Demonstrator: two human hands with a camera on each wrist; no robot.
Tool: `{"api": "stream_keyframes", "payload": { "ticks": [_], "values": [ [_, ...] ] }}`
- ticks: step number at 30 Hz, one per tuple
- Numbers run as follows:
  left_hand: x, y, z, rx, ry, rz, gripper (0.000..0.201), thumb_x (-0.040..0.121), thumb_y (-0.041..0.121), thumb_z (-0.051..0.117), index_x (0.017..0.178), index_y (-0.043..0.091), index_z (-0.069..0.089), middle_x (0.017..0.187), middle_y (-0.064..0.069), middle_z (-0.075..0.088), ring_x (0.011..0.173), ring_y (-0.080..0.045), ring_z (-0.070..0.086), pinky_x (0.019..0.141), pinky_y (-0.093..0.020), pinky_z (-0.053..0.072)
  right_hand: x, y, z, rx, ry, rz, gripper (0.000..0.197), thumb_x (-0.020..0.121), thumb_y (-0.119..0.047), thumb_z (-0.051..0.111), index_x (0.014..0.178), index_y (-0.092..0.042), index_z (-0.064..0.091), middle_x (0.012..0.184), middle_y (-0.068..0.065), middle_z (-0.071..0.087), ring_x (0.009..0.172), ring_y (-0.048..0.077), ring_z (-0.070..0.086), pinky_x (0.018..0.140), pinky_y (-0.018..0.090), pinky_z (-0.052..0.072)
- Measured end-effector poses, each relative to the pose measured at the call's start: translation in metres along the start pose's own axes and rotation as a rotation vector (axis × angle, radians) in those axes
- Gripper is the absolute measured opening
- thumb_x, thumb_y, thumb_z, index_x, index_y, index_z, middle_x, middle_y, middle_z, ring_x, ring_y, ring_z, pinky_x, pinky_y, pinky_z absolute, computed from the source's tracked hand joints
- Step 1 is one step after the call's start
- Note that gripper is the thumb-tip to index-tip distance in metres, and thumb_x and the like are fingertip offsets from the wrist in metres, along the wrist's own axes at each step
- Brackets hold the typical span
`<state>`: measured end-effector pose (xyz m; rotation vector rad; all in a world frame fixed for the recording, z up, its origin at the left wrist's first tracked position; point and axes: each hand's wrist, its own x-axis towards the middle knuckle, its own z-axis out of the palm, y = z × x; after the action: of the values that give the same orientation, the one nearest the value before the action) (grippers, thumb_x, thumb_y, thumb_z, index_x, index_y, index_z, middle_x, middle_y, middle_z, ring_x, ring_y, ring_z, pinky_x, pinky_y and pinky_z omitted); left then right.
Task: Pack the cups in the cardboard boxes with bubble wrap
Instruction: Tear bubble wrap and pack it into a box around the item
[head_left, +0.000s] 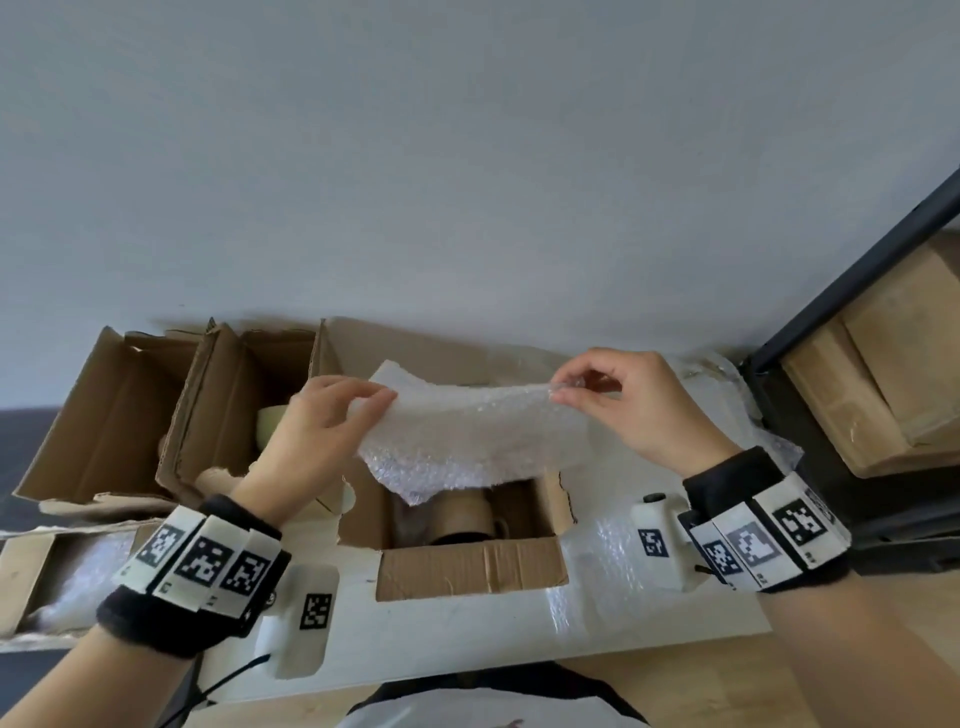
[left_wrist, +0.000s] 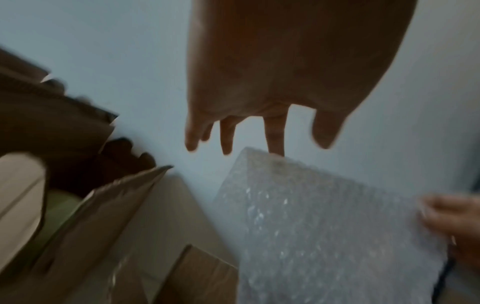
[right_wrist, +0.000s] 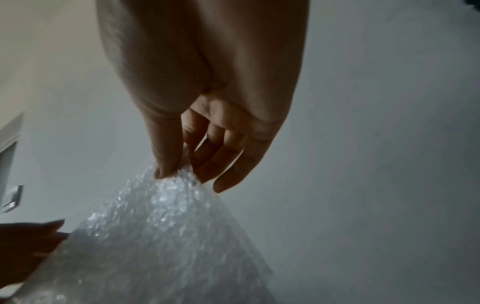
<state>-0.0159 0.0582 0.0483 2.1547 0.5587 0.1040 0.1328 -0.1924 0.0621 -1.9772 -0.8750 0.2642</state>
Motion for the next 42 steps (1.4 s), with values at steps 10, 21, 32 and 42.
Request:
{"api": "stream_keyframes", "payload": {
  "ticks": [10, 21, 32, 42],
  "values": [
    [-0.003, 0.032, 0.021, 0.236, -0.012, 0.344, 0.023, 0.093, 0.024, 0.055, 0.080, 0.008, 0.063, 0.064, -0.009, 0.060, 0.063, -0.029, 0.057, 0.061, -0.042, 0.047, 0.014, -0.028, 0.007, -0.076, 0.225, -0.099, 0.054, 0.076, -0.036, 0.075, 0.123, -0.018, 0.056, 0.118, -0.006, 0.056, 0.111, 0.007, 0.054, 0.095, 0.012, 0.038],
    [-0.013, 0.038, 0.012, -0.715, -0.260, 0.021, 0.034, 0.082, 0.035, 0.053, 0.101, 0.010, 0.068, 0.093, -0.001, 0.074, 0.085, -0.012, 0.071, 0.066, -0.017, 0.053, -0.016, 0.001, 0.032, 0.722, -0.167, 0.322, 0.033, 0.078, -0.023, 0.067, 0.108, -0.008, 0.068, 0.109, 0.009, 0.071, 0.101, 0.022, 0.068, 0.082, 0.025, 0.054],
    [-0.016, 0.027, 0.005, -0.705, -0.264, 0.038, 0.019, 0.086, 0.011, 0.053, 0.091, 0.014, 0.071, 0.097, -0.038, 0.057, 0.071, -0.039, 0.052, 0.062, -0.036, 0.052, -0.022, 0.011, 0.031, 0.827, -0.185, 0.289, 0.039, 0.093, 0.004, 0.045, 0.087, -0.020, 0.076, 0.092, 0.003, 0.072, 0.083, 0.020, 0.066, 0.070, 0.026, 0.054],
    [-0.015, 0.010, 0.028, -0.577, -0.322, 0.030, 0.017, 0.084, 0.005, 0.061, 0.091, 0.013, 0.074, 0.085, -0.014, 0.071, 0.076, -0.024, 0.068, 0.064, -0.026, 0.057, -0.032, 0.022, 0.014, 0.873, -0.299, 0.474, 0.048, 0.084, -0.051, 0.057, 0.116, -0.017, 0.067, 0.113, 0.009, 0.063, 0.101, 0.022, 0.061, 0.083, 0.030, 0.051]
  ]
}}
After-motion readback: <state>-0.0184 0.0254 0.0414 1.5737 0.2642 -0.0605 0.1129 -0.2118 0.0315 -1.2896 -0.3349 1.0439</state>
